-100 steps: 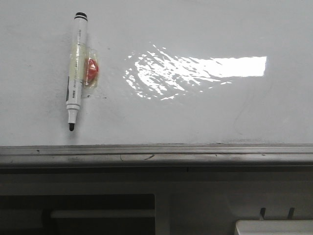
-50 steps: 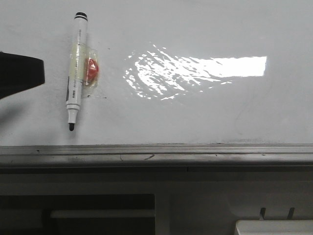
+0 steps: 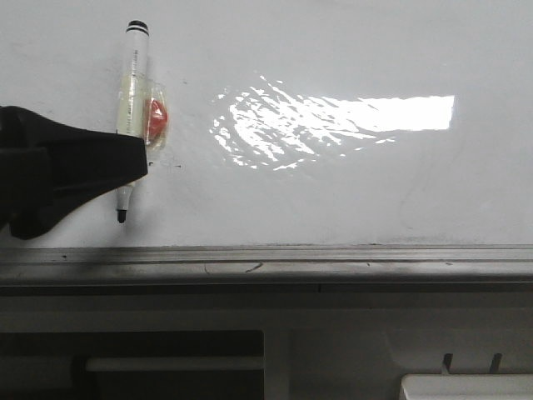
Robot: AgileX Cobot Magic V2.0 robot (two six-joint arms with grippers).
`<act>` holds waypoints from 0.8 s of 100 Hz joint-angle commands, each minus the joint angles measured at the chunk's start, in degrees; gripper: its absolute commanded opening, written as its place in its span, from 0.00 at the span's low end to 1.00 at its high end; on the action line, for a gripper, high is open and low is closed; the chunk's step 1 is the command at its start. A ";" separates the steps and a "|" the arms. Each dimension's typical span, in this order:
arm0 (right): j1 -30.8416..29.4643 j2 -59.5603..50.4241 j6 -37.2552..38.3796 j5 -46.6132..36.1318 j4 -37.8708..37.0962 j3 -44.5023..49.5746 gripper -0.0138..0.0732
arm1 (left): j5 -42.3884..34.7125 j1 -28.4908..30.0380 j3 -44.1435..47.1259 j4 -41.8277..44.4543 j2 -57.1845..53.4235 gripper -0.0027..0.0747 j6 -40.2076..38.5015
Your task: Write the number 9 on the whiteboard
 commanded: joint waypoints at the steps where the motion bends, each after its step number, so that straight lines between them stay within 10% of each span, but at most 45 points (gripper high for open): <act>1: 0.00 1.00 -0.42 -4.08 0.28 -1.57 0.10 | -8.01 -0.54 -1.42 0.21 1.05 0.51 -0.87; 32: 2.10 1.00 -0.32 -3.77 2.10 -1.57 0.10 | -9.37 -0.54 -1.42 -2.75 4.89 0.45 -0.87; 53: 8.18 1.98 -0.32 -1.15 2.52 -2.24 0.10 | -8.99 -0.54 -1.42 -2.75 4.89 0.00 -0.87; 80: 22.70 8.10 -5.87 2.85 2.52 -5.80 0.10 | -7.07 -0.54 -1.42 1.61 1.37 0.01 -0.87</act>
